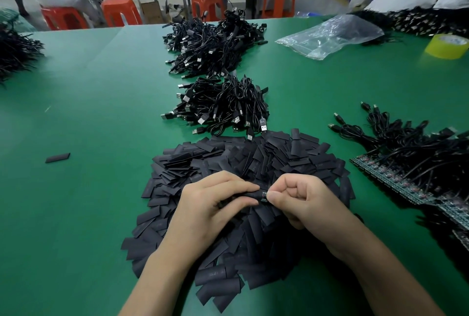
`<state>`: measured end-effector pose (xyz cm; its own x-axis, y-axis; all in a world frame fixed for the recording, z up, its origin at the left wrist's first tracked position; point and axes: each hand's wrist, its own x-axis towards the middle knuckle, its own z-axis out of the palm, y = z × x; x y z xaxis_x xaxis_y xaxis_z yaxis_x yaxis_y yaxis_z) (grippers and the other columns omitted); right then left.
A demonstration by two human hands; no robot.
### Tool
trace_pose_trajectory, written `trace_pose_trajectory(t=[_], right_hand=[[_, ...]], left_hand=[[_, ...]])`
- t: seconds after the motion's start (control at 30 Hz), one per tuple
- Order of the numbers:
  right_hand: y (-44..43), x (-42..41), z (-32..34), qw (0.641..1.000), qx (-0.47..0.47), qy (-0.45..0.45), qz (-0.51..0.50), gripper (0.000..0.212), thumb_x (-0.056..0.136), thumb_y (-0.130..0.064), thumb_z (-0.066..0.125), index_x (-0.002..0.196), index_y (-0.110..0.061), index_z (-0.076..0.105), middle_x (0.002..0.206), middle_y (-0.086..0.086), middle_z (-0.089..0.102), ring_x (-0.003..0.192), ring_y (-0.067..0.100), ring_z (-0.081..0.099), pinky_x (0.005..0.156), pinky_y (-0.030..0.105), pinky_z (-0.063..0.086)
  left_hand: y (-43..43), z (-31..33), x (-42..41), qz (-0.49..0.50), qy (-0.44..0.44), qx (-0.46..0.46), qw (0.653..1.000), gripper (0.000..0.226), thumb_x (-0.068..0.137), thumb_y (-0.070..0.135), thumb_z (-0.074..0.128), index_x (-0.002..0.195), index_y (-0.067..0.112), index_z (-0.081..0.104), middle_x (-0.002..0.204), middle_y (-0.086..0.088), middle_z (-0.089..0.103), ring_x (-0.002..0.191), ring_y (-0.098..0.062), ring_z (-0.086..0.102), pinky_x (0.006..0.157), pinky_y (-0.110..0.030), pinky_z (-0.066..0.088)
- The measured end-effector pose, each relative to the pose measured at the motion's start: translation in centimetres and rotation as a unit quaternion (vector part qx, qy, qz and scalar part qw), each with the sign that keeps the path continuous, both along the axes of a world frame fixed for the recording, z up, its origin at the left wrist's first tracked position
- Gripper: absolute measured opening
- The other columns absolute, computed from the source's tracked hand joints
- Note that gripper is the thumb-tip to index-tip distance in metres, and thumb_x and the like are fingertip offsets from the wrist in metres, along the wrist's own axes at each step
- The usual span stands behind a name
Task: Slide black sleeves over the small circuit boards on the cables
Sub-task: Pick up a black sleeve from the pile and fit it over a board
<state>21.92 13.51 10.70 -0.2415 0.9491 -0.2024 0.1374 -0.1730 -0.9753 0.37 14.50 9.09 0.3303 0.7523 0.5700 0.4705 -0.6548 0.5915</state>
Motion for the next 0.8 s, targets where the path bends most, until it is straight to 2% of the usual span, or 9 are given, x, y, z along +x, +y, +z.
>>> trace_pose_trajectory(t=[0.23,0.5,0.7,0.8], right_hand=[[-0.15,0.25,0.25,1.000,-0.012,0.004,0.011,0.016,0.098,-0.012,0.067,0.082,-0.014,0.069,0.056,-0.006,0.051,0.049,0.010,0.034,0.047,0.022,0.028],[-0.14,0.24,0.29,1.000,-0.019,0.011,0.017,0.022,0.098,-0.010,0.066,0.078,-0.018,0.069,0.055,-0.007,0.050,0.049,0.009,0.034,0.047,0.021,0.028],[-0.12,0.04,-0.04,1.000,-0.015,0.014,0.020,0.029,0.098,-0.010,0.065,0.074,-0.025,0.071,0.056,-0.004,0.049,0.049,0.010,0.033,0.047,0.023,0.027],[-0.09,-0.02,-0.20,1.000,-0.004,0.018,0.016,0.020,0.097,-0.016,0.067,0.079,-0.024,0.072,0.059,-0.003,0.051,0.051,0.010,0.036,0.047,0.022,0.031]], left_hand=[[-0.19,0.19,0.33,-0.011,-0.005,-0.012,1.000,0.019,0.086,0.024,0.081,0.103,0.016,0.081,0.097,0.011,0.072,0.093,-0.001,0.068,0.082,-0.011,0.048],[-0.18,-0.12,0.50,-0.029,-0.006,-0.028,0.999,0.018,0.089,0.025,0.079,0.104,0.015,0.081,0.099,0.010,0.074,0.094,-0.004,0.069,0.082,-0.019,0.054],[-0.22,-0.12,0.57,-0.035,-0.011,-0.037,0.999,0.018,0.088,0.025,0.079,0.104,0.016,0.080,0.098,0.012,0.073,0.093,-0.001,0.069,0.083,-0.014,0.050],[-0.08,-0.01,0.54,-0.021,-0.020,-0.040,0.999,0.017,0.086,0.024,0.082,0.102,0.019,0.081,0.097,0.016,0.074,0.092,-0.001,0.069,0.082,-0.013,0.049]])
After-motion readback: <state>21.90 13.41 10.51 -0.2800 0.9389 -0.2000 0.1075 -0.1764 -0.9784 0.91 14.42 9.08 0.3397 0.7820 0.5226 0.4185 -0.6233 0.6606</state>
